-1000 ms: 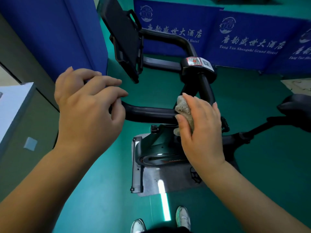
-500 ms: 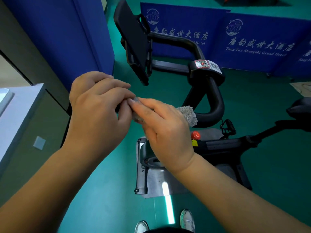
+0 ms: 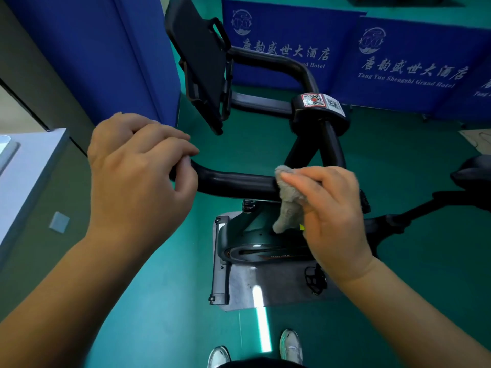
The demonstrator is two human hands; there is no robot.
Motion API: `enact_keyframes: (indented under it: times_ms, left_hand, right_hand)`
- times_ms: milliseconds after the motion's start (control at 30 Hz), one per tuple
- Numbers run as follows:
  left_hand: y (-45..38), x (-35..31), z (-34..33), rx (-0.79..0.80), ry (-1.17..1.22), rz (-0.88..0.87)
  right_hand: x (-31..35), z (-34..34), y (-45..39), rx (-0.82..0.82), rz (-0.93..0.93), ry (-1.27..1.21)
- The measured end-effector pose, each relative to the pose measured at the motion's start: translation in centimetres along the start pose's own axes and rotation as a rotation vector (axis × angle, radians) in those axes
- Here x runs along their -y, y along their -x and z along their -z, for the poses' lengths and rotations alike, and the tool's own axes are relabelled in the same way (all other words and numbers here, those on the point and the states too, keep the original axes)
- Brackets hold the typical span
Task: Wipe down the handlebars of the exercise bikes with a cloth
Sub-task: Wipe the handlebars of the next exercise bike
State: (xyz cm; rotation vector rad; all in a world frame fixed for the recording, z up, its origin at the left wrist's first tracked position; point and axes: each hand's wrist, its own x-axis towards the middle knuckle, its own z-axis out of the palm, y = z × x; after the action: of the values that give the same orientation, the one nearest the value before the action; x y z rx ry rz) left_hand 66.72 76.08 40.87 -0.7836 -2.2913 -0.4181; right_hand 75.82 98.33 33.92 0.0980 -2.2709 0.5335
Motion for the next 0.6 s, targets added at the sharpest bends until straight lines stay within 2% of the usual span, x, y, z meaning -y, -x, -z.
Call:
enact_keyframes:
  times_ms: [200, 333, 600]
  left_hand:
    - [0.0, -0.7, -0.4, 0.006, -0.024, 0.086]
    - [0.1, -2.2, -0.4, 0.078, -0.075, 0.123]
    - [0.4, -8.1, -3.4, 0.287, 0.066, 0.042]
  right_hand:
    - [-2.8, 1.9, -0.7, 0.057, -0.153, -0.009]
    - [-4.8, 2.4, -2.1, 0.121, -0.294, -0.049]
    - [-4.4, 2.6, -1.2, 0.178, -0.324, -0.104]
